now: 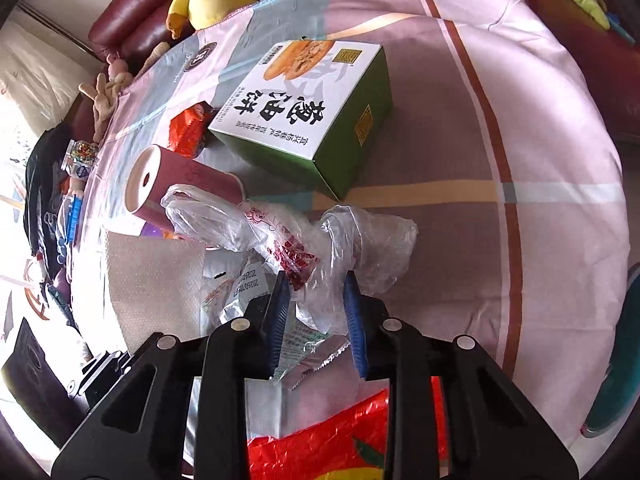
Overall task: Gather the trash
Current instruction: 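Grasp the paper towel with the left tool while the right tool grasps the plastic bag, then carry the towel and plastic bag over the bucket and release them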
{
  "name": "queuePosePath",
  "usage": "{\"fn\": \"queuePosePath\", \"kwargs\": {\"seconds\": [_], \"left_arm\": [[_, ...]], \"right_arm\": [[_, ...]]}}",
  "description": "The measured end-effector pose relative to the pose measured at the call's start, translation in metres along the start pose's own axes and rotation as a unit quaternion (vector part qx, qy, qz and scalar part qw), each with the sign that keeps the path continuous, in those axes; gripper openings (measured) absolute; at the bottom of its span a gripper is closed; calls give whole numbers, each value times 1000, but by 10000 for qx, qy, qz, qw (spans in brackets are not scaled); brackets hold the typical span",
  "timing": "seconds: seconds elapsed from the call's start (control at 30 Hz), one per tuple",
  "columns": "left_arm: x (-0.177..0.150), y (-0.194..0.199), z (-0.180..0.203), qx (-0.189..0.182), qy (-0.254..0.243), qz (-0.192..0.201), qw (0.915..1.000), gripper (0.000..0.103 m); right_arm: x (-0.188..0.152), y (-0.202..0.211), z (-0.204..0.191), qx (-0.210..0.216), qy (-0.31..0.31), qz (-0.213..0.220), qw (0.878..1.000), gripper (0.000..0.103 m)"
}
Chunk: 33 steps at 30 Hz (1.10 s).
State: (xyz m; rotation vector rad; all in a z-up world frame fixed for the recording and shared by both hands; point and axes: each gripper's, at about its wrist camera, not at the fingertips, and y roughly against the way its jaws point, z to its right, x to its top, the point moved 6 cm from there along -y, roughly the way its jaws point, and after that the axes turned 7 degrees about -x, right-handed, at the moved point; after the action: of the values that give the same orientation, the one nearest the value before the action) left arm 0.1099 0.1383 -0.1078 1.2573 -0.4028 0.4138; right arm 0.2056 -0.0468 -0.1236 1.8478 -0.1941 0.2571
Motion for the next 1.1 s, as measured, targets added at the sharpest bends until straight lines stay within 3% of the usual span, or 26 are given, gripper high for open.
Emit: {"fn": "queuePosePath", "kwargs": {"seconds": [0.3,0.53,0.87,1.1], "left_arm": [[14,38,52,-346,-406,312,9981,7],[19,44,119,-819,-875,253,9925,7],[8,16,240,-1438,-1788,-144,9732,7],[-2,-10,320,-1602,-2377,-397,9572,7]], "right_arm": [[-20,62,25,226,-234,414,9986,26],[-44,107,75,245,-679,749,9946,26],[-83,164,180,51,-1506,1237,9808,27],[-115,190,257,-36,-2178,1519,9641,28]]}}
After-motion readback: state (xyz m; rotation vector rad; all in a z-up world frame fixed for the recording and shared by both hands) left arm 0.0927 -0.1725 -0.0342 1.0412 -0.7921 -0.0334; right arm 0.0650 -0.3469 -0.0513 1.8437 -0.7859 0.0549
